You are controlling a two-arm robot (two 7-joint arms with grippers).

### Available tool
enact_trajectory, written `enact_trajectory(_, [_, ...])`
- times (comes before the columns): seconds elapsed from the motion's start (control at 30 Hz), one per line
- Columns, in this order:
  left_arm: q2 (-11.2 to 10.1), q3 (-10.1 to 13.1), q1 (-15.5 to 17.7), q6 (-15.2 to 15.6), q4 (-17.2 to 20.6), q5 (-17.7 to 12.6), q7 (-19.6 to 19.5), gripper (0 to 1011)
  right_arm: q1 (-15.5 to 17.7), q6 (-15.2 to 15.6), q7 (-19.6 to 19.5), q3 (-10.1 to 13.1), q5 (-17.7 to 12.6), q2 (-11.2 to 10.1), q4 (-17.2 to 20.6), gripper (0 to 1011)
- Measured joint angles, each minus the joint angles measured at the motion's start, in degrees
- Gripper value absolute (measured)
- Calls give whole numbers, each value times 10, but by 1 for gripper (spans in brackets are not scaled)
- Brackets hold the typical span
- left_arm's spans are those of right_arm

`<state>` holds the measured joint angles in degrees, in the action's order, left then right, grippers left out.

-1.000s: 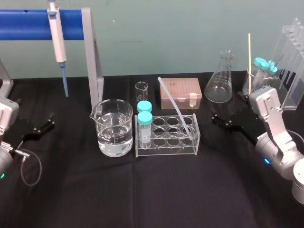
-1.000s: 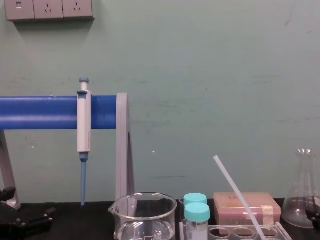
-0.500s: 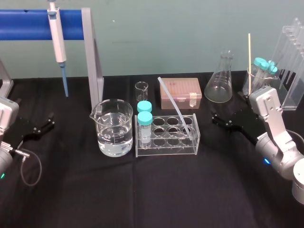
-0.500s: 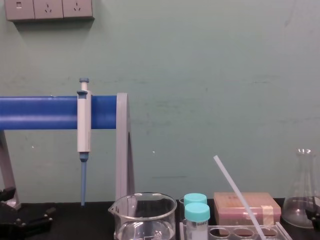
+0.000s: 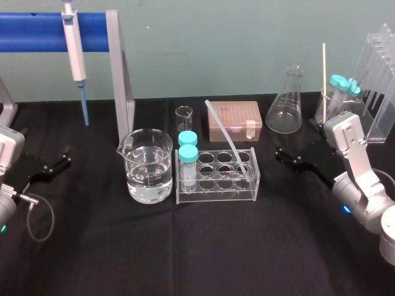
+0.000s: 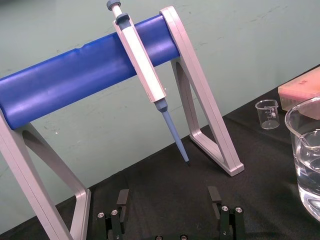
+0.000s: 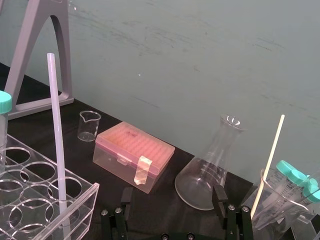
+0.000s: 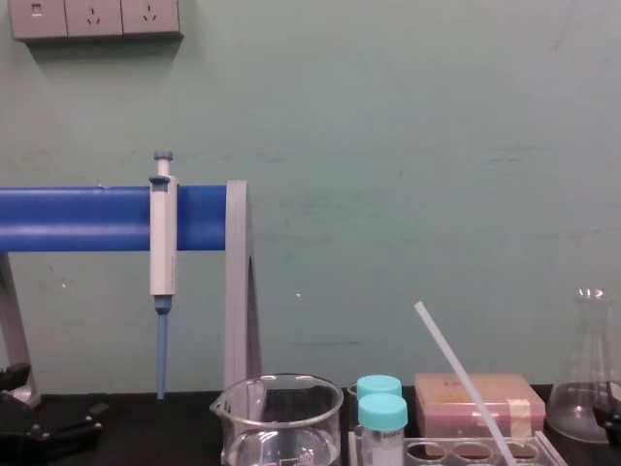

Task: Pick up the stirring rod with one hand, then place it down.

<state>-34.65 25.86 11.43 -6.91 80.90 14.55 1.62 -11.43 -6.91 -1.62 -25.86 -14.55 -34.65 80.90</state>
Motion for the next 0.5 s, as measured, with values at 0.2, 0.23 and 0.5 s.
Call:
enact_trajectory(0.2, [0, 0, 0, 0, 0, 0, 0, 1000, 0, 0, 0, 0, 0, 0, 0, 1003])
enact_trajectory(0.23, [0, 0, 0, 0, 0, 0, 0, 1000, 0, 0, 0, 0, 0, 0, 0, 1003])
enact_trajectory(0.5, [0, 0, 0, 0, 0, 0, 0, 1000, 8, -21, 31, 13, -3, 0, 8, 1003])
